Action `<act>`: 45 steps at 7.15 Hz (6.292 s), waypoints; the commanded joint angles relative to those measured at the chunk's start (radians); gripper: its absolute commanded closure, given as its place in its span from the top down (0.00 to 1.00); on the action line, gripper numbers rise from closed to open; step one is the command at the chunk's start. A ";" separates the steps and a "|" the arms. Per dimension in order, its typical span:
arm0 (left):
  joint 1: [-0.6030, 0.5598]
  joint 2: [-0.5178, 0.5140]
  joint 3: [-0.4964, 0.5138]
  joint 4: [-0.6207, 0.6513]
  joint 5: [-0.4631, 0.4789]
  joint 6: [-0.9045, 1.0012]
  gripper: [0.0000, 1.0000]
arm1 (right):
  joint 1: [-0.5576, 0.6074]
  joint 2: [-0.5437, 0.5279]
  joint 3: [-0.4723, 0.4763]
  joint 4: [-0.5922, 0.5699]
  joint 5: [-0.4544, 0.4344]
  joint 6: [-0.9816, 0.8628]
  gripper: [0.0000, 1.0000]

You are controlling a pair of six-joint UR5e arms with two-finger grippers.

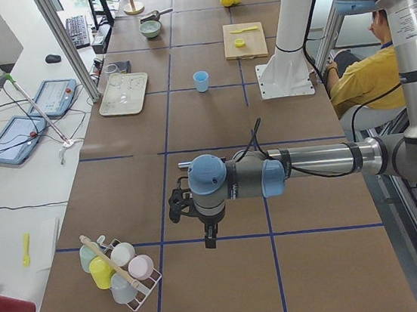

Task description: Squeeze lemon into cup

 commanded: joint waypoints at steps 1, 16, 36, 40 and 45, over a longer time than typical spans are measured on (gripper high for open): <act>0.000 0.002 0.001 0.000 0.000 0.000 1.00 | -0.002 0.004 -0.022 0.005 -0.001 0.000 1.00; 0.000 -0.002 -0.045 -0.005 -0.005 0.002 1.00 | -0.712 0.063 0.462 0.202 -0.201 0.792 1.00; 0.000 0.000 -0.046 -0.005 -0.003 0.000 1.00 | -1.485 0.136 0.335 0.317 -0.799 1.356 1.00; 0.000 0.000 -0.051 -0.005 -0.003 0.000 1.00 | -1.490 0.124 0.337 0.317 -0.797 1.356 1.00; -0.002 0.000 -0.050 -0.005 -0.002 0.000 1.00 | -1.520 0.110 0.337 0.315 -0.797 1.356 0.94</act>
